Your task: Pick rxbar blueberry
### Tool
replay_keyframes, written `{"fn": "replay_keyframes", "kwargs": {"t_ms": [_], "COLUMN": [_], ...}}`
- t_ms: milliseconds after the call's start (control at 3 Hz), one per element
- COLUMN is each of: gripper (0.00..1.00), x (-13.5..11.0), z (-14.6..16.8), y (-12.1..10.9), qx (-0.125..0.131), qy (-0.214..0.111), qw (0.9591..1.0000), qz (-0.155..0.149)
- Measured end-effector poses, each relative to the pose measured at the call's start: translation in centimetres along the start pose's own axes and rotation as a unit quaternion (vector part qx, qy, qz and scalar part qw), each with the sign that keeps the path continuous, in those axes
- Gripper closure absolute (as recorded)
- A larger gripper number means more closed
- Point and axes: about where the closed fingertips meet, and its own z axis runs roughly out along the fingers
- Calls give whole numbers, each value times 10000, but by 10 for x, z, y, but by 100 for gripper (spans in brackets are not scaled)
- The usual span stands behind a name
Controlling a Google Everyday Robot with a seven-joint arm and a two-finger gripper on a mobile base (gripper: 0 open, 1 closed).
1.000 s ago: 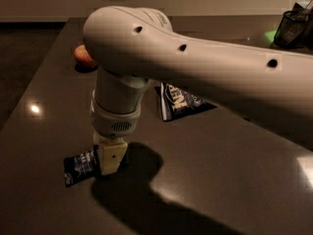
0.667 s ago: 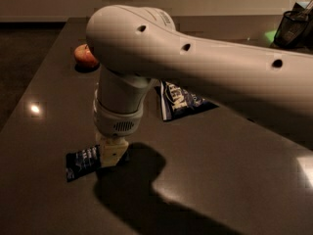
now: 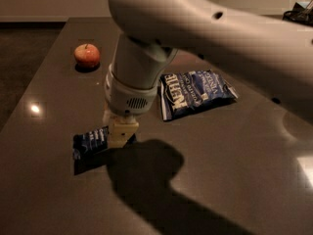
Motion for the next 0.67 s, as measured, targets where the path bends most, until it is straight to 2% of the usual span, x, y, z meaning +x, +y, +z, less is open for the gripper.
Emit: {"fn": "replay_keyframes", "kwargs": {"t_ms": [333,667], "gripper": [100,100], "x": [-7,-7], "z": [-70,-70], "y": [-5,-5], "qx": [148,148], "qy": [-300,-300], "qw": [9993,9993], "qz": [-185,-185]}}
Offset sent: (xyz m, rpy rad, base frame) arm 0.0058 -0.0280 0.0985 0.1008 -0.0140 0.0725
